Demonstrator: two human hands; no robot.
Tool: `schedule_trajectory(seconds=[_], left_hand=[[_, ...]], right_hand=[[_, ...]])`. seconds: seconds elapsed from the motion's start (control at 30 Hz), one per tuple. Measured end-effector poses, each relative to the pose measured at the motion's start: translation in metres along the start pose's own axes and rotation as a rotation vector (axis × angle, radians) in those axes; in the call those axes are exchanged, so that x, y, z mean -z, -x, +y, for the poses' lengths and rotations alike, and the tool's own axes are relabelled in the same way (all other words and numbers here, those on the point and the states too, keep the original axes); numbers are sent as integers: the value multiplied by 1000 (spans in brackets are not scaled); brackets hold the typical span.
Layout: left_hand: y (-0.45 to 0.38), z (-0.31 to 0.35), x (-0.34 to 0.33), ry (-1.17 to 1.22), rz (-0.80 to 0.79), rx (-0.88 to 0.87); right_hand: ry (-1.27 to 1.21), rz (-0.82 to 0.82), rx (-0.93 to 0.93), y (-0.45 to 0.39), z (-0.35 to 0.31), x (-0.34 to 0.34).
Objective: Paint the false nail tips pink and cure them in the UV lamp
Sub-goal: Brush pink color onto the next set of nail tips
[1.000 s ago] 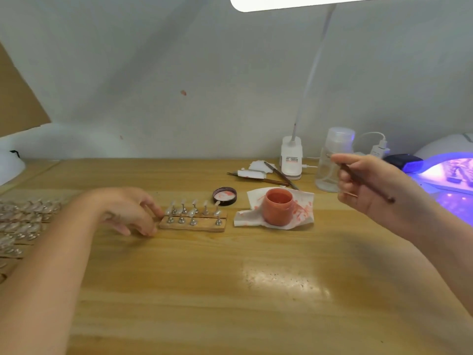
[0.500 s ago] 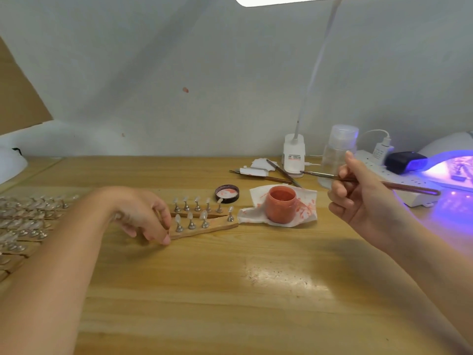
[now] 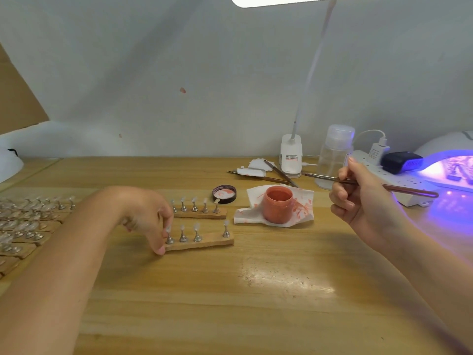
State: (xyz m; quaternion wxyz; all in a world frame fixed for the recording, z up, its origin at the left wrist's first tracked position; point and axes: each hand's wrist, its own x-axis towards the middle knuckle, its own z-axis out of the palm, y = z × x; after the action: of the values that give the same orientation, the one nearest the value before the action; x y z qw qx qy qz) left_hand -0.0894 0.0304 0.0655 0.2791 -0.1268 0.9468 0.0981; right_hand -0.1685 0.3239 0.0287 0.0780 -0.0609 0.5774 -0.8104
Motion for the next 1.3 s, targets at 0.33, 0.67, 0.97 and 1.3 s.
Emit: schedule_trajectory(seconds=[0.33, 0.67, 0.97, 1.3], left_hand=[[-4, 68, -27, -96, 165, -365], [-34, 88, -62, 389, 416, -596], [-42, 89, -67, 477, 480, -599], [-46, 88, -71, 547, 513, -630]], right_hand=[[33, 39, 53, 0, -3, 2], [209, 35, 61, -6, -7, 3], [600, -19, 348, -29, -16, -14], [1117, -115, 448, -53, -2, -44]])
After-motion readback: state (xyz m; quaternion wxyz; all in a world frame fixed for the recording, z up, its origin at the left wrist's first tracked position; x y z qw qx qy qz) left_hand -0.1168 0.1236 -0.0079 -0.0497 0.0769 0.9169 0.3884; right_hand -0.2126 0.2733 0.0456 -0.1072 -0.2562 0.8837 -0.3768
